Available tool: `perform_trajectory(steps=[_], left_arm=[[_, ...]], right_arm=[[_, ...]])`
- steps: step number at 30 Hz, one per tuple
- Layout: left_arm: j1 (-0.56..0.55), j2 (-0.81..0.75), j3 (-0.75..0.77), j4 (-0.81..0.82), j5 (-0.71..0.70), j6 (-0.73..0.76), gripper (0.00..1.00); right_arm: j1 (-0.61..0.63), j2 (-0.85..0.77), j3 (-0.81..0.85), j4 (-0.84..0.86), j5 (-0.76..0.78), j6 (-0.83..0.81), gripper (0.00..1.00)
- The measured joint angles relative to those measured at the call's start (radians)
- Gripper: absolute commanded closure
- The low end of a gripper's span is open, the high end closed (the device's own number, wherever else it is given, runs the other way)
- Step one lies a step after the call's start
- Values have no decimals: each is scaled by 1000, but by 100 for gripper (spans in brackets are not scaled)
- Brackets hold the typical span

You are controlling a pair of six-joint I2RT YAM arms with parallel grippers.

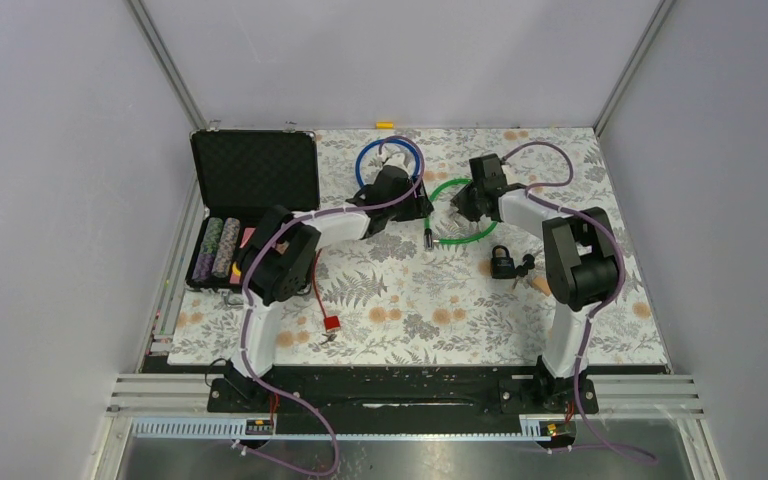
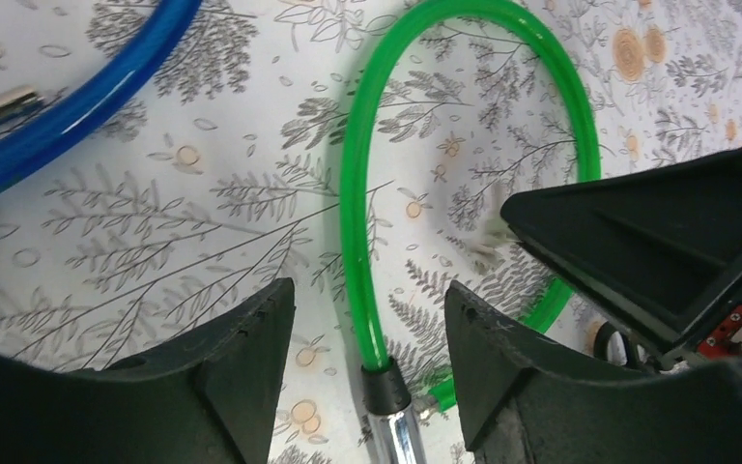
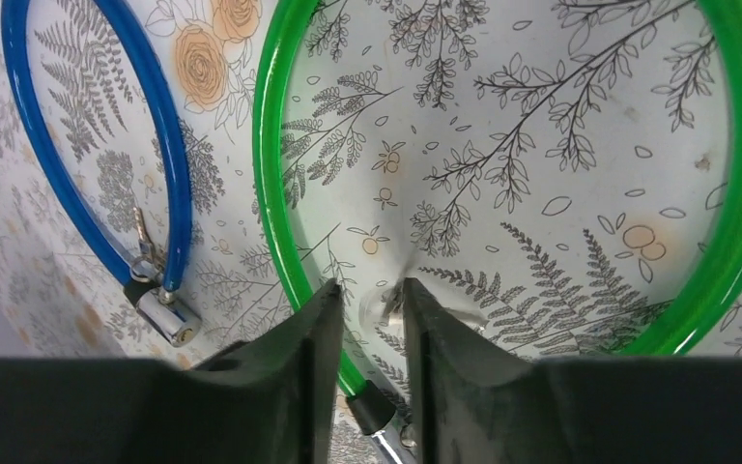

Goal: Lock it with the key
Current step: Place the key at the center of the board, then pick up the lock from the center of the board.

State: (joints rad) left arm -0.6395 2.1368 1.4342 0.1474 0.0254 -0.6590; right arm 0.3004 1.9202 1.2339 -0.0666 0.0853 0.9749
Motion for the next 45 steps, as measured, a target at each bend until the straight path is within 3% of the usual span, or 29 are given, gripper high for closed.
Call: perform_trajectory(steps=[4, 10, 12, 13, 20, 27, 36, 45], left_arm=[[0, -78, -61, -42, -51, 34, 36], [0, -340, -171, -102, -116, 79, 18], [0, -447, -206, -114, -142, 88, 3], [0, -491, -220, -122, -153, 92, 1], [0, -828, -354, -284, -283, 103, 1], [0, -1147, -430, -456, -389, 109, 1], [0, -1365, -430, -595, -448, 114, 1], [0, -1498, -440, -637, -473, 117, 1]], right_arm=[[0, -3, 10, -33, 4, 5, 37], [1, -90, -6, -79, 10, 0, 34], [9, -149, -24, -78, 11, -6, 32], [19, -181, -35, -78, 12, -10, 30], [255, -324, -126, -42, 56, -43, 21], [567, -312, -116, -57, 90, -127, 20], [878, -72, 97, -189, 230, -169, 20], [983, 137, 276, -370, 246, -203, 22]])
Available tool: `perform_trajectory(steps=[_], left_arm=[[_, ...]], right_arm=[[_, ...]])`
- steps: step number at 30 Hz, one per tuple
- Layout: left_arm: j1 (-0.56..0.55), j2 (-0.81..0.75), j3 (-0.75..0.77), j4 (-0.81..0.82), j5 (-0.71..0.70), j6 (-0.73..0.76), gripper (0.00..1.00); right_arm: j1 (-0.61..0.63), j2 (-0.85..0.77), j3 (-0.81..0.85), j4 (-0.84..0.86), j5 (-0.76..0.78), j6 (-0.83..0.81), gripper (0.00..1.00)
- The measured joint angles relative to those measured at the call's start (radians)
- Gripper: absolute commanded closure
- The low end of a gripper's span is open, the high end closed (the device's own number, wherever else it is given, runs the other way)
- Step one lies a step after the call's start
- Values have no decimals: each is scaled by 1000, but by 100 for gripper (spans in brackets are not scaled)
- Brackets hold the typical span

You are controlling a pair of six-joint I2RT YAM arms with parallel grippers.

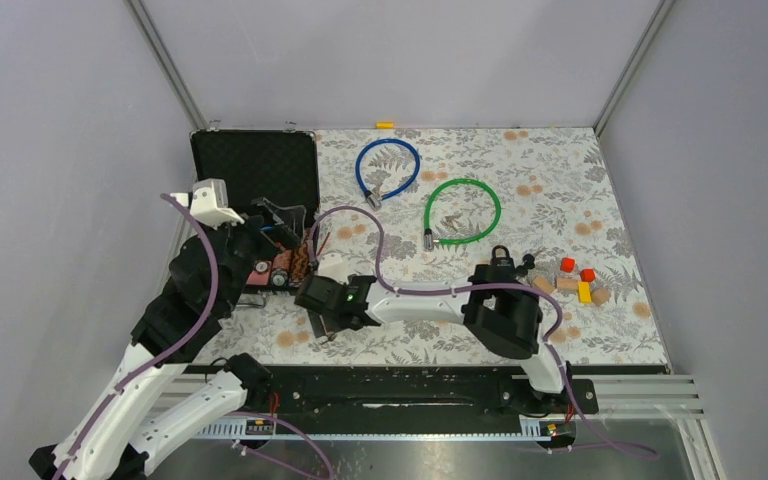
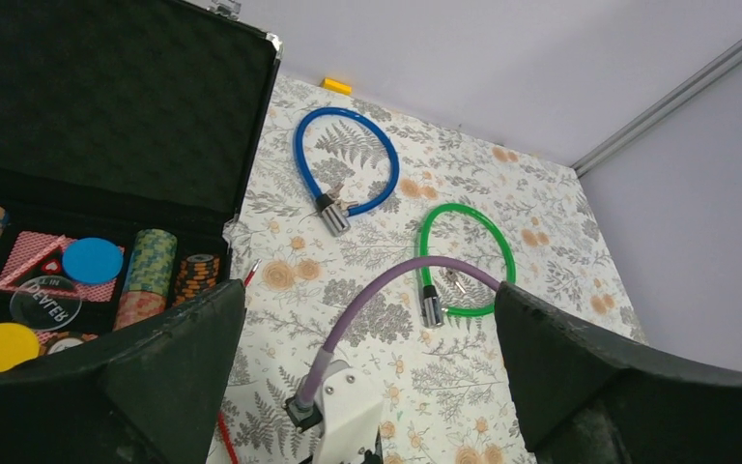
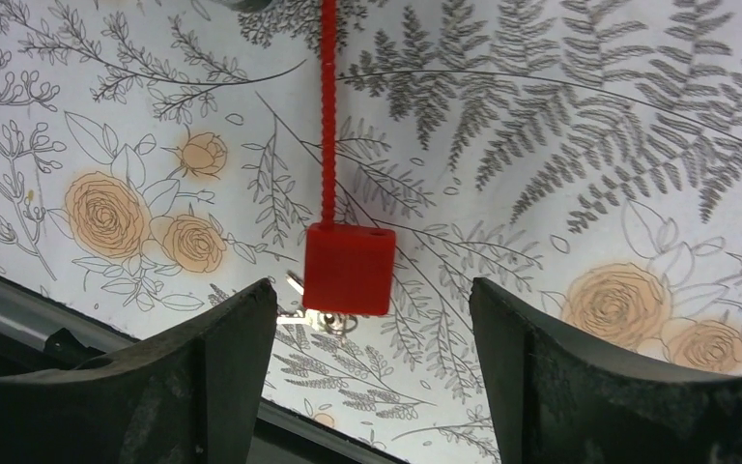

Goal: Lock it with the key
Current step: Pick up the lock from the center of the board.

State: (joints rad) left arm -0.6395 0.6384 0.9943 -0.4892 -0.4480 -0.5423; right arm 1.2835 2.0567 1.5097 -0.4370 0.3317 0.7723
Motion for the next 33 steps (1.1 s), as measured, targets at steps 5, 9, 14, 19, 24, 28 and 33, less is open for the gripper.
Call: perform_trajectory(steps=[5, 9, 14, 19, 24, 28, 33], left_arm=[[0, -24, -27, -19, -9, 0, 1], [0, -23, -35, -34, -11, 2, 1], [0, -23, -35, -40, -20, 4, 1], [0, -29, -35, -42, -34, 9, 1], [0, -43, -34, -48, -47, 11, 1], [0, -50, -31, -49, -47, 10, 1], [0, -50, -19, -49, -42, -2, 1]], right_arm=[[14, 81, 92, -54, -1, -33, 28], [17, 132, 152, -100, 1, -58, 32], [17, 154, 193, -128, 10, -73, 61], [18, 162, 202, -146, 28, -76, 78], [18, 133, 152, -123, 69, -77, 79], [16, 14, 19, -95, 100, -76, 79], [0, -233, -166, -21, 142, -60, 80]])
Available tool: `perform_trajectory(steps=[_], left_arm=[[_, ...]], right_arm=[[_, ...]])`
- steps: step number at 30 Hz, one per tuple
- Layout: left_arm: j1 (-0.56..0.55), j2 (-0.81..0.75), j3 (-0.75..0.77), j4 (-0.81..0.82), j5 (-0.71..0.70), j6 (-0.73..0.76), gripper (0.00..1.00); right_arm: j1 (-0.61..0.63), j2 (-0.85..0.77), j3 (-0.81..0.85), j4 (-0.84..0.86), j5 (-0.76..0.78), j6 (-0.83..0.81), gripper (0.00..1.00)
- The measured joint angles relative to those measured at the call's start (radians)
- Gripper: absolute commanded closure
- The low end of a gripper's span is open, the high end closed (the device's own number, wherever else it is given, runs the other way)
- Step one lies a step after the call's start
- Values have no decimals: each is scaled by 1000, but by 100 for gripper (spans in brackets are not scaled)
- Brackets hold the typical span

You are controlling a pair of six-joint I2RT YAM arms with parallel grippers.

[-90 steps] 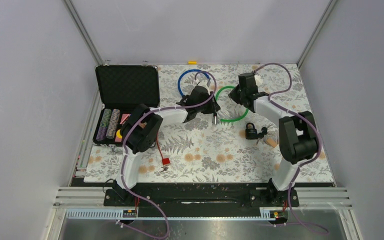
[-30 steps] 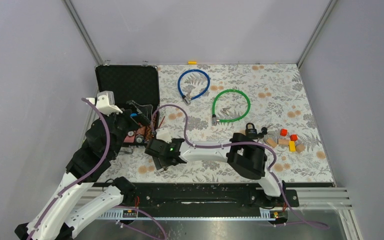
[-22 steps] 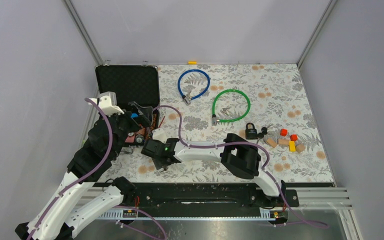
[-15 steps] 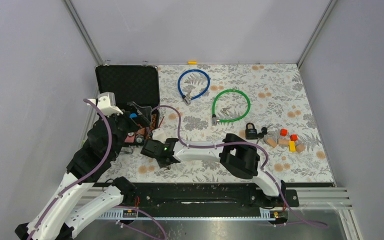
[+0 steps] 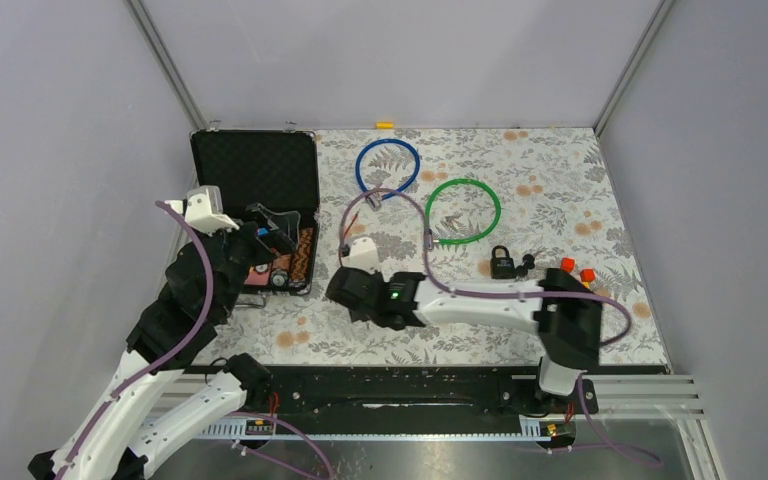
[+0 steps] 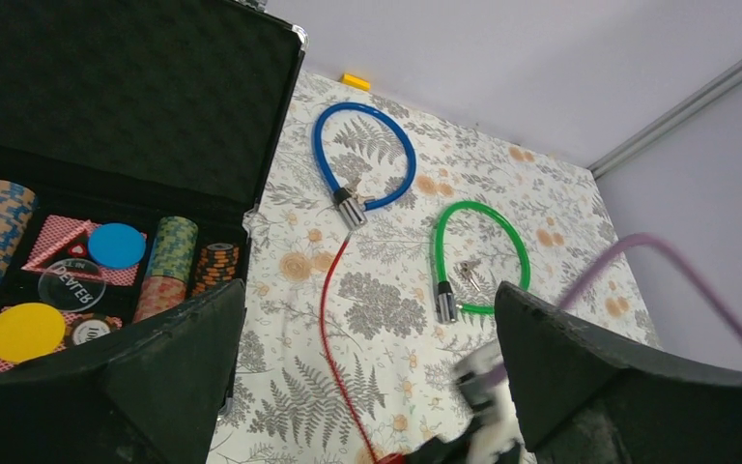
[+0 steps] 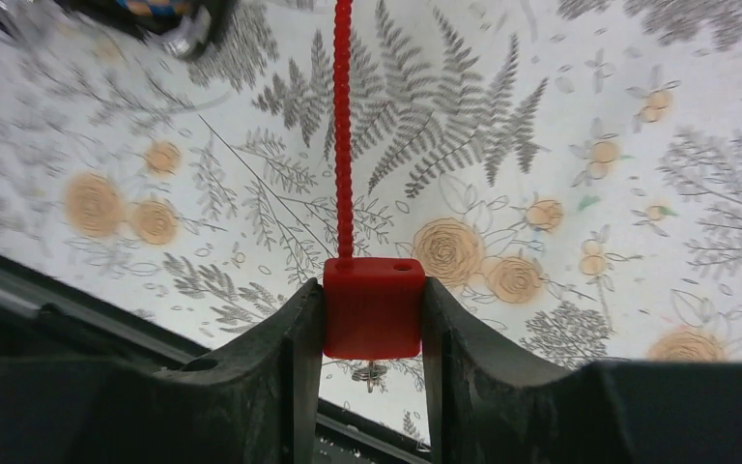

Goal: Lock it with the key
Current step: Pick up the lock from the center of the board.

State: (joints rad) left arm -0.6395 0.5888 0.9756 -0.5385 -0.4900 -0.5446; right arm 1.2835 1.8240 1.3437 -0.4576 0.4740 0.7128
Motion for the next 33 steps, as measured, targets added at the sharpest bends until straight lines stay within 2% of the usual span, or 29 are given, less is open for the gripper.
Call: perform_trajectory(steps=[4, 9, 17, 25, 27, 29, 30, 31, 33], left_arm=[[0, 6, 0, 2, 49, -34, 1], [0, 54, -24, 42, 148, -106, 5], [0, 229, -136, 154, 316, -193, 36], [9, 336, -174, 281, 422, -237, 51], [22, 351, -193, 333, 465, -257, 61], [32, 360, -208, 376, 505, -273, 81], [33, 365, -210, 391, 519, -281, 93], [35, 370, -212, 405, 533, -286, 100], [36, 379, -212, 429, 561, -295, 100]], right_arm=[[-18, -181, -106, 85, 26, 19, 80], [-22, -302, -182, 180, 43, 41, 80], [-22, -410, -260, 266, 49, 61, 80], [-22, -499, -283, 326, 48, 50, 78], [-22, -508, -290, 337, 48, 42, 78], [-22, -509, -296, 342, 48, 37, 77], [-22, -509, -300, 344, 48, 34, 74], [-22, -509, -303, 344, 48, 32, 65], [-22, -509, -307, 344, 46, 24, 42]])
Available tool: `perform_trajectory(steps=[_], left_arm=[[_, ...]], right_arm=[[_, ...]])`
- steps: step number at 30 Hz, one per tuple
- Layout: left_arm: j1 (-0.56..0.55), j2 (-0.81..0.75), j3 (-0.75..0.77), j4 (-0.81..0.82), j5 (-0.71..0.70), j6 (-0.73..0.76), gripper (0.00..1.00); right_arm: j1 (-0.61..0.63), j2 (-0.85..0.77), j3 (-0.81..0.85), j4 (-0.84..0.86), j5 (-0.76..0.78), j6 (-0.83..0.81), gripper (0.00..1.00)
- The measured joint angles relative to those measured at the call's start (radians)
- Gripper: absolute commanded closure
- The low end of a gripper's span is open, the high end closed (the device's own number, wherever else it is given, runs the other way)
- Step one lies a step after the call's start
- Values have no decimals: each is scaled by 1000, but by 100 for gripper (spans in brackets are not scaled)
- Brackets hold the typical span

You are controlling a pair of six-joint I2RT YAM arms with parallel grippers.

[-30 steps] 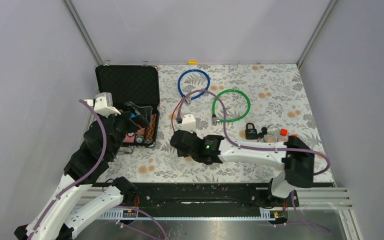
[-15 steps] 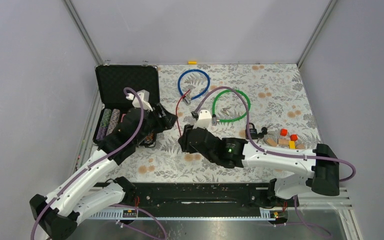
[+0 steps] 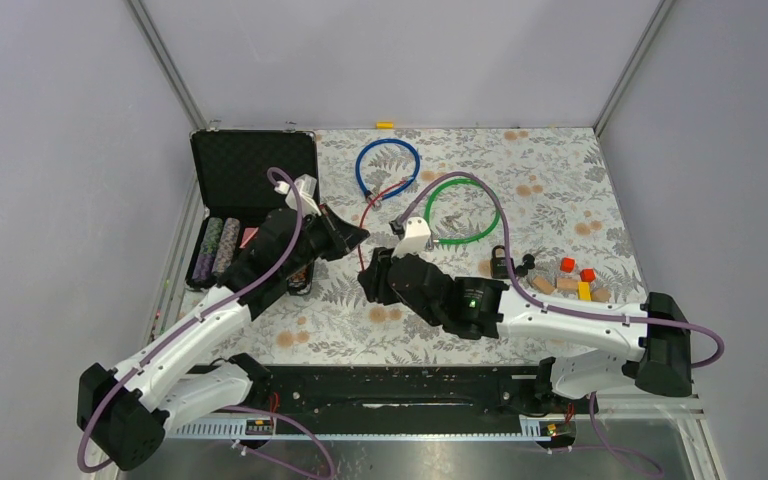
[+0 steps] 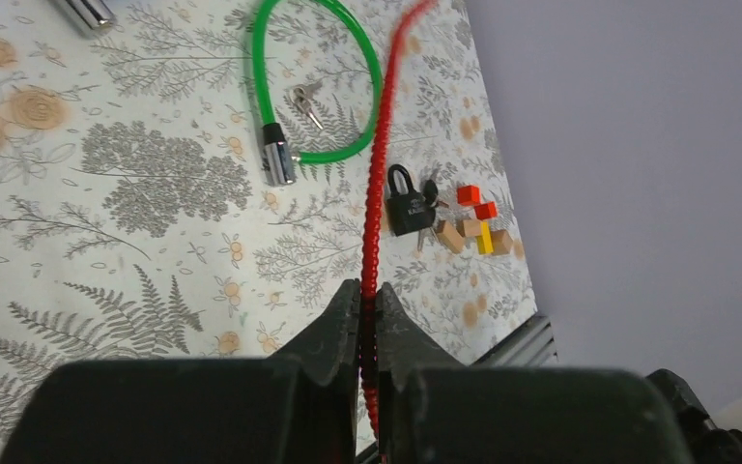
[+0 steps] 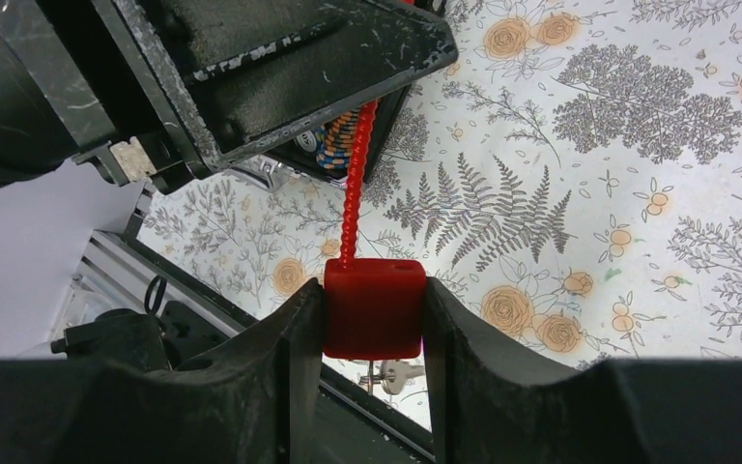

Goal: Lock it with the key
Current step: Pick up the lock from the center of the board.

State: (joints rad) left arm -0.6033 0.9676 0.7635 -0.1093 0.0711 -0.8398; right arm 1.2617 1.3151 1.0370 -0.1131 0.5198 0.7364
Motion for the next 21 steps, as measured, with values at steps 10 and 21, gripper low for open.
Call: perform_trajectory(steps=[10, 21], left_arm=[[48, -31, -5, 37, 80, 110, 100], [48, -82, -5, 193, 282, 241, 100]], right_arm=[[-19, -134, -61, 45, -58, -100, 18], [-127, -259, 6, 74, -69, 11, 25]])
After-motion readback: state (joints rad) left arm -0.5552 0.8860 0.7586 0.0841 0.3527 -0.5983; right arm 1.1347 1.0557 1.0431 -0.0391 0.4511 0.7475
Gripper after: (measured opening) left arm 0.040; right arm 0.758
